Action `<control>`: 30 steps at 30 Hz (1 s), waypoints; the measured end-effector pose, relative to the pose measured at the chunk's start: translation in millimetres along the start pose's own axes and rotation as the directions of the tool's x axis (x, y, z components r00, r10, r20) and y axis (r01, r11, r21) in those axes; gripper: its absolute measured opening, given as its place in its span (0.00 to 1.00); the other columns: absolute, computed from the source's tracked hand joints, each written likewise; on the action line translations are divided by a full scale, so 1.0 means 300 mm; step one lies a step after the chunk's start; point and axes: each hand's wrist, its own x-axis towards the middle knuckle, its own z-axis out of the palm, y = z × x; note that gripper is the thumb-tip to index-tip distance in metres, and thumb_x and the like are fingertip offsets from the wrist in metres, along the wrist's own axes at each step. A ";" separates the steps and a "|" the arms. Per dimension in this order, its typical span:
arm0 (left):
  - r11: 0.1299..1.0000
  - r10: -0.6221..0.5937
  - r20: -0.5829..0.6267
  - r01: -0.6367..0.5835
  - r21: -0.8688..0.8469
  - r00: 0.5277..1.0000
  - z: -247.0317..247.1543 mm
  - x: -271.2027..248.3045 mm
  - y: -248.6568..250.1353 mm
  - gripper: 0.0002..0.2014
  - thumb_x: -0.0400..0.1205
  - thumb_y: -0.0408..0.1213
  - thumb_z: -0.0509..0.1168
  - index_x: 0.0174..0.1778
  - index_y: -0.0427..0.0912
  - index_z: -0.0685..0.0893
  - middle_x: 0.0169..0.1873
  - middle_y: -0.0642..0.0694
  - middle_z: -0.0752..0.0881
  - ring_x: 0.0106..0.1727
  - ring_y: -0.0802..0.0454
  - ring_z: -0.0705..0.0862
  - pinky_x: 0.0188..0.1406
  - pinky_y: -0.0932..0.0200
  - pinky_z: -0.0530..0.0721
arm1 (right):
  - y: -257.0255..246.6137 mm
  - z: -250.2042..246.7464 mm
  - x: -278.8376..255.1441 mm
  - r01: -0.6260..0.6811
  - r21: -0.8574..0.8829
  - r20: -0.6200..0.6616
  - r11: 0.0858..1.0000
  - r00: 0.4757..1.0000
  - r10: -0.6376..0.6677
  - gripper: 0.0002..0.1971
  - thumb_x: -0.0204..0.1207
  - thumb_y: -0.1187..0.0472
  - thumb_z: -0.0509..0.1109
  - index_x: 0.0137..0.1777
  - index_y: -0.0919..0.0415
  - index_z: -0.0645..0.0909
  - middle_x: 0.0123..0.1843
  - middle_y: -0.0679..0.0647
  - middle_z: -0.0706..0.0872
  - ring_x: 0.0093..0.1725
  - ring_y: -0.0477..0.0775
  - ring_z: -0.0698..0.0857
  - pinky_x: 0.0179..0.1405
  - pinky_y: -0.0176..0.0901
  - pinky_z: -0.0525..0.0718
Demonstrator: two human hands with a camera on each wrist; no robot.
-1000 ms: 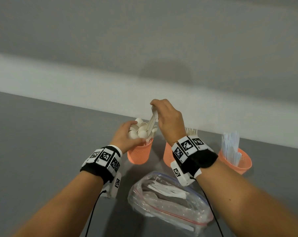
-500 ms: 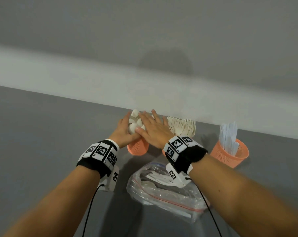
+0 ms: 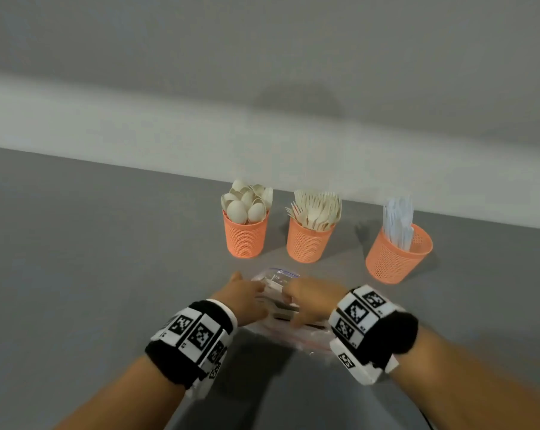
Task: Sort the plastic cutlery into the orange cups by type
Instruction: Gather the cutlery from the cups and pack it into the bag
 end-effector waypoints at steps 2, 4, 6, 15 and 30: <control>1.000 -0.007 0.018 0.007 -0.011 1.000 0.027 0.001 -0.001 0.28 0.77 0.33 0.62 0.75 0.45 0.67 0.69 0.39 0.69 0.68 0.39 0.76 0.69 0.53 0.73 | 0.019 0.064 -0.007 -0.047 0.001 -0.002 0.999 0.999 0.047 0.23 0.68 0.57 0.75 0.61 0.65 0.74 0.62 0.61 0.81 0.57 0.61 0.81 0.50 0.46 0.75; 0.997 0.020 -0.049 -0.023 -0.076 0.999 0.042 0.000 0.004 0.31 0.77 0.28 0.61 0.78 0.46 0.63 0.70 0.37 0.73 0.69 0.39 0.76 0.70 0.53 0.73 | 0.018 0.109 -0.020 -0.062 -0.014 -0.055 0.998 0.997 0.061 0.25 0.69 0.58 0.74 0.64 0.64 0.72 0.64 0.61 0.78 0.62 0.62 0.79 0.55 0.48 0.76; 0.966 0.076 -0.122 -0.104 -0.238 0.990 0.043 -0.003 0.013 0.29 0.78 0.30 0.64 0.76 0.44 0.65 0.67 0.38 0.78 0.66 0.41 0.78 0.68 0.55 0.74 | 0.012 0.142 -0.023 -0.054 0.005 -0.151 0.999 0.987 0.054 0.20 0.71 0.60 0.71 0.61 0.63 0.73 0.61 0.60 0.80 0.60 0.62 0.80 0.53 0.49 0.76; 0.199 -0.012 -0.034 -0.031 -0.979 0.999 -0.007 -0.019 -0.001 0.26 0.76 0.12 0.51 0.64 0.39 0.78 0.45 0.38 0.85 0.40 0.46 0.84 0.31 0.61 0.88 | 0.096 0.123 -0.125 0.064 0.647 -0.239 0.759 0.963 0.122 0.15 0.76 0.58 0.70 0.62 0.57 0.78 0.56 0.53 0.86 0.51 0.45 0.81 0.43 0.27 0.75; 0.913 -0.246 -0.148 0.177 -0.368 0.958 0.074 0.022 0.023 0.21 0.80 0.35 0.59 0.71 0.45 0.72 0.72 0.34 0.68 0.72 0.35 0.71 0.72 0.49 0.71 | 0.231 0.005 -0.214 0.633 0.662 -0.412 -0.402 0.755 0.510 0.12 0.83 0.57 0.57 0.37 0.57 0.70 0.24 0.49 0.72 0.25 0.47 0.73 0.35 0.42 0.82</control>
